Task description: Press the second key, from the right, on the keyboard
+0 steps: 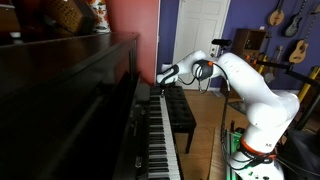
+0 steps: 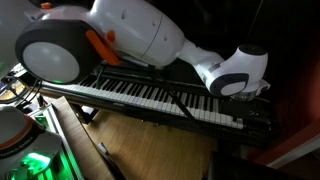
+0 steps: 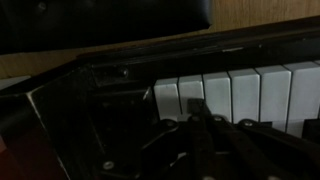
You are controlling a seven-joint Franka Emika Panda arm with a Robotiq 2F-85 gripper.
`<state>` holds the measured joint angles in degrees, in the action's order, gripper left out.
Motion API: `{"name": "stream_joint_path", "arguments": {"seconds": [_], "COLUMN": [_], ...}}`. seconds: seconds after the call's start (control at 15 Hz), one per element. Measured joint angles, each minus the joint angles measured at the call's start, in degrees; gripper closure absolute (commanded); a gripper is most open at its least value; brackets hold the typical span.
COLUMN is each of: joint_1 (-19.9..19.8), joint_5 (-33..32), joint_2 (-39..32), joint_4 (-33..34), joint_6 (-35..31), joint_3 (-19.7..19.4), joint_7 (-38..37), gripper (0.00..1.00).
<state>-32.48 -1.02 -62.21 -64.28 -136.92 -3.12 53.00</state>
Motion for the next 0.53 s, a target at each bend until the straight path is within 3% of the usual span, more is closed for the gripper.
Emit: {"name": "stream_joint_path", "arguments": {"seconds": [0.53], "joint_1": [-0.31], "joint_5": [0.00], "joint_2": [-1.05], "joint_4": [1.30], "joint_6": [0.48], "joint_3": [0.27], "joint_7": [0.28], "gripper": [1.00]}}
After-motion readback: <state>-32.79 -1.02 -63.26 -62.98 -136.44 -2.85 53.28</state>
